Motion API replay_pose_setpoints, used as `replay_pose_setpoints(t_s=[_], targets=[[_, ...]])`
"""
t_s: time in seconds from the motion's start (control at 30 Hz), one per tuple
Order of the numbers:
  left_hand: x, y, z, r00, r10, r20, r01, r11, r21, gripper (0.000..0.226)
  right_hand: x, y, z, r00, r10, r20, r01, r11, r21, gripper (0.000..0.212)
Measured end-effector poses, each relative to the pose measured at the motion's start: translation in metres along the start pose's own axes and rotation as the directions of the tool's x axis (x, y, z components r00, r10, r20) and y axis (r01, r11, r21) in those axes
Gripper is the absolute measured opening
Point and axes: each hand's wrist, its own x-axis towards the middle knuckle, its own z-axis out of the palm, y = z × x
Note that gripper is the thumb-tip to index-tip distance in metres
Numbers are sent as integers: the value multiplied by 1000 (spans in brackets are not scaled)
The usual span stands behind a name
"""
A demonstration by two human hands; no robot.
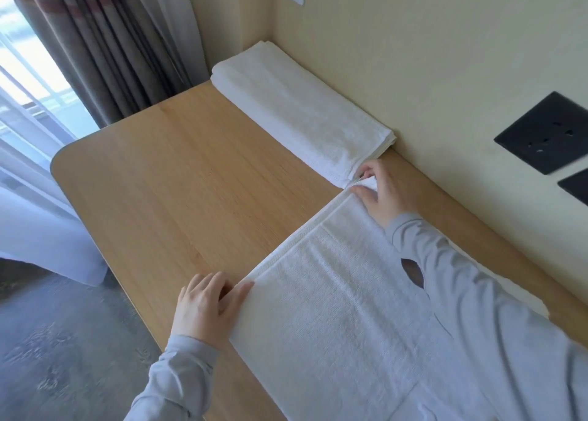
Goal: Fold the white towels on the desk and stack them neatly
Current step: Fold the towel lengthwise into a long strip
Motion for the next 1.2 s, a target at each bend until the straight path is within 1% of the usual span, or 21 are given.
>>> replay_pose_setpoints(t_s=[0.07,0.13,0.2,0.27,0.33,0.43,0.5,0.57,0.63,0.67,0.7,0.73,0.77,0.8,0.83,0.87,0.9,0.93,1.0,1.07,1.2], targets=[[-2,2,-1,1000,-2,-10,2,1000,17,63,-6,-3,2,997,-15,-80,23,994,105,28],[-4,1,1,999,38,-29,-38,999,8,50,-8,-2,3,989,-23,-146,39,993,107,30],[-6,-4,1,998,60,-24,-60,998,-19,59,-5,3,1,990,55,-126,-46,996,71,30],[-7,-10,2,996,83,-22,-84,996,-37,63,-1,9,2,984,167,-66,-167,986,-2,30],[-7,-14,4,995,96,-40,-96,995,0,54,6,13,1,975,222,1,-221,972,-78,38],[-4,-14,5,991,129,-22,-129,992,-14,69,24,10,-6,958,283,50,-274,951,-141,56],[-4,-13,3,993,115,-4,-115,993,-39,72,34,8,-6,937,331,113,-295,921,-254,57],[-6,-4,-1,998,43,-45,-42,999,14,58,35,4,-3,926,363,108,-289,862,-417,56],[-10,18,2,992,-23,-128,38,992,119,46,27,-4,-4,969,240,-55,-228,791,-568,51],[-12,33,7,992,12,-126,11,985,173,45,19,-10,-6,980,114,-163,-190,779,-598,45],[-14,49,13,992,88,-88,-67,974,217,46,9,-19,-6,971,-37,-238,-110,810,-576,36],[-17,63,20,986,165,-27,-154,958,241,48,-6,-31,-2,941,-212,-262,59,870,-490,26],[-19,73,26,978,206,41,-210,944,254,52,-25,-43,7,902,-368,-226,275,892,-358,21],[-21,77,29,973,203,109,-226,937,268,57,-48,-53,19,858,-501,-115,467,852,-236,24],[-22,76,32,971,173,163,-215,932,292,62,-72,-59,31,798,-600,58,601,784,-158,32],[-22,71,34,970,145,197,-203,927,317,65,-90,-62,37,740,-626,246,664,739,-117,40],[-24,65,34,967,129,220,-199,921,334,67,-97,-56,38,708,-601,371,677,727,-114,46],[-25,60,35,964,121,236,-199,919,341,68,-93,-44,33,729,-547,412,642,755,-133,50],[-24,57,35,962,104,254,-188,923,335,69,-66,-13,17,867,-347,359,451,852,-266,49],[-22,58,37,961,84,262,-170,930,327,70,-42,15,2,940,-154,304,265,891,-368,48],[-19,59,38,965,60,256,-149,928,342,70,-31,31,5,941,-106,322,226,905,-361,49]])
